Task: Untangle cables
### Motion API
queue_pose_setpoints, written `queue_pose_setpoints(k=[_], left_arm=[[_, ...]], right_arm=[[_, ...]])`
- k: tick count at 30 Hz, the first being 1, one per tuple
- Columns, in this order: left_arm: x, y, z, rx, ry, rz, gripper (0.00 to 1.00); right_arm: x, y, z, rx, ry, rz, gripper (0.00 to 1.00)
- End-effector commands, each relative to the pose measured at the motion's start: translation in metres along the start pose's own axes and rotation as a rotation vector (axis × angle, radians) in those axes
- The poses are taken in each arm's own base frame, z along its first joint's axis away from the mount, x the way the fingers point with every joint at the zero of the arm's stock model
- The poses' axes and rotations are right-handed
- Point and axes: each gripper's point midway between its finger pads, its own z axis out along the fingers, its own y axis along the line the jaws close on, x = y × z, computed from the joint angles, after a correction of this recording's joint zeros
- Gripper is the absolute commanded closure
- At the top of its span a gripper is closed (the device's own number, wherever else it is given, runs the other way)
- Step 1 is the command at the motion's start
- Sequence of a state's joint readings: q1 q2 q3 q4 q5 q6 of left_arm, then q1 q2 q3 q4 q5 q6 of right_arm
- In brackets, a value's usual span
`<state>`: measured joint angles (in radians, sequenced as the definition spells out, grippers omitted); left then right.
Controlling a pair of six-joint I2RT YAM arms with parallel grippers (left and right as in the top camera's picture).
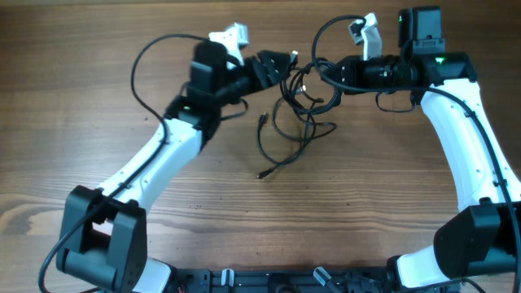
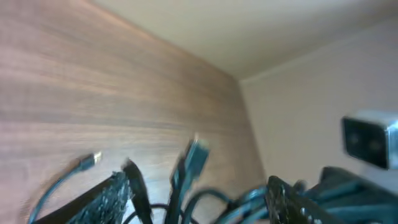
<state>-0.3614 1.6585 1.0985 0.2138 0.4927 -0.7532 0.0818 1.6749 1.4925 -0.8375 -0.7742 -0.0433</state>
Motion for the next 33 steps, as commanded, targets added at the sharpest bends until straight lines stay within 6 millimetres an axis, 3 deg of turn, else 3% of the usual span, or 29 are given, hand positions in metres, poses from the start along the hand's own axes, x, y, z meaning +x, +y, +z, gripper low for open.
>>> queue_pose_setpoints(k=[1, 3, 8, 11, 16, 20, 22, 24, 27, 33], left_arm=[[-0.002, -0.025, -0.021, 0.190, 0.106, 0.040, 0.22], [-0.002, -0.027, -0.028, 0.233, 0.139, 0.052, 0.17], [0.026, -0.060, -0.041, 0.441, 0.259, 0.250, 0.21], [0.032, -0.074, -0.038, 0.483, 0.244, 0.330, 0.24], [0.020, -0.062, -0.025, 0.375, 0.158, 0.394, 0.28], [0.010, -0.056, -0.023, 0.233, 0.201, 0.475, 0.28], [0.000, -0.055, -0.026, 0.065, 0.230, 0.590, 0.27], [-0.006, -0.066, -0.033, -0.013, 0.250, 0.713, 0.22], [-0.002, -0.083, -0.036, 0.044, 0.267, 0.800, 0.18], [0.024, -0.069, -0.013, 0.149, 0.367, 0.812, 0.19]], right_arm=[[0.002, 0.013, -0.004, -0.071, -0.002, -0.208, 0.96], [0.005, 0.019, -0.004, -0.103, 0.001, -0.270, 0.96], [0.006, 0.029, -0.005, -0.161, -0.011, -0.343, 0.96], [0.009, 0.030, -0.006, -0.170, -0.002, -0.326, 0.96], [0.016, 0.031, -0.006, -0.174, 0.023, -0.295, 0.96], [0.016, 0.031, -0.006, -0.175, 0.023, -0.293, 0.96], [0.016, 0.031, -0.006, -0.175, 0.023, -0.293, 0.96], [0.016, 0.031, -0.006, -0.175, 0.023, -0.293, 0.96], [0.017, 0.034, -0.006, -0.189, 0.027, -0.287, 0.96], [0.020, 0.044, -0.009, -0.252, 0.025, -0.270, 0.96]])
